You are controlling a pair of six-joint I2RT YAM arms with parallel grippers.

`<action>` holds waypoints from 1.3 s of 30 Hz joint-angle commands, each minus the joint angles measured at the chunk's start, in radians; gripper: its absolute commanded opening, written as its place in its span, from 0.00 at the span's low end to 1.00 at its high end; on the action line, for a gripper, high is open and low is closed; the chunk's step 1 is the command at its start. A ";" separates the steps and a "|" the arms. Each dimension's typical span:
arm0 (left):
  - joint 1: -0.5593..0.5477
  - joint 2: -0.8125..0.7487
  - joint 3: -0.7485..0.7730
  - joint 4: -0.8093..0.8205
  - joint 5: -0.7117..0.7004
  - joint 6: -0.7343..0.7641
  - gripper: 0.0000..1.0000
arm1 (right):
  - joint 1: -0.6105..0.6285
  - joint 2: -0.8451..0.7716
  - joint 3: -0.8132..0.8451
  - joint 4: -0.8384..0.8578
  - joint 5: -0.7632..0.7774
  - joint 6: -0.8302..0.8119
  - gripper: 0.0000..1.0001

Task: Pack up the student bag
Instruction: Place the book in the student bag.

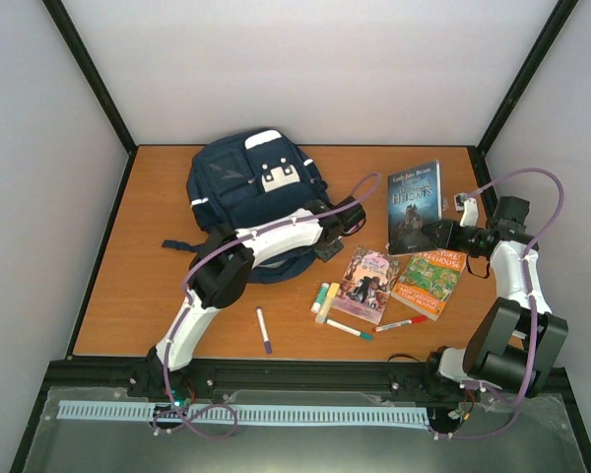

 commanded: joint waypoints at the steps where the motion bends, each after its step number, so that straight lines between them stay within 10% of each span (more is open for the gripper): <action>1: -0.005 0.024 0.024 -0.028 -0.081 0.008 0.26 | -0.010 -0.006 0.020 0.080 -0.084 -0.008 0.03; 7: -0.005 0.019 0.016 -0.021 -0.122 0.000 0.01 | -0.010 -0.002 0.010 0.089 -0.089 0.011 0.03; 17: -0.005 -0.199 0.038 0.028 -0.323 0.059 0.01 | -0.004 -0.010 0.050 0.026 -0.217 0.169 0.03; 28: -0.005 -0.348 0.093 0.109 -0.440 0.160 0.01 | 0.132 0.137 0.292 -0.531 -0.406 0.024 0.03; 39: 0.001 -0.337 0.134 0.159 -0.451 0.208 0.01 | 0.393 0.030 0.140 -0.401 -0.481 0.307 0.03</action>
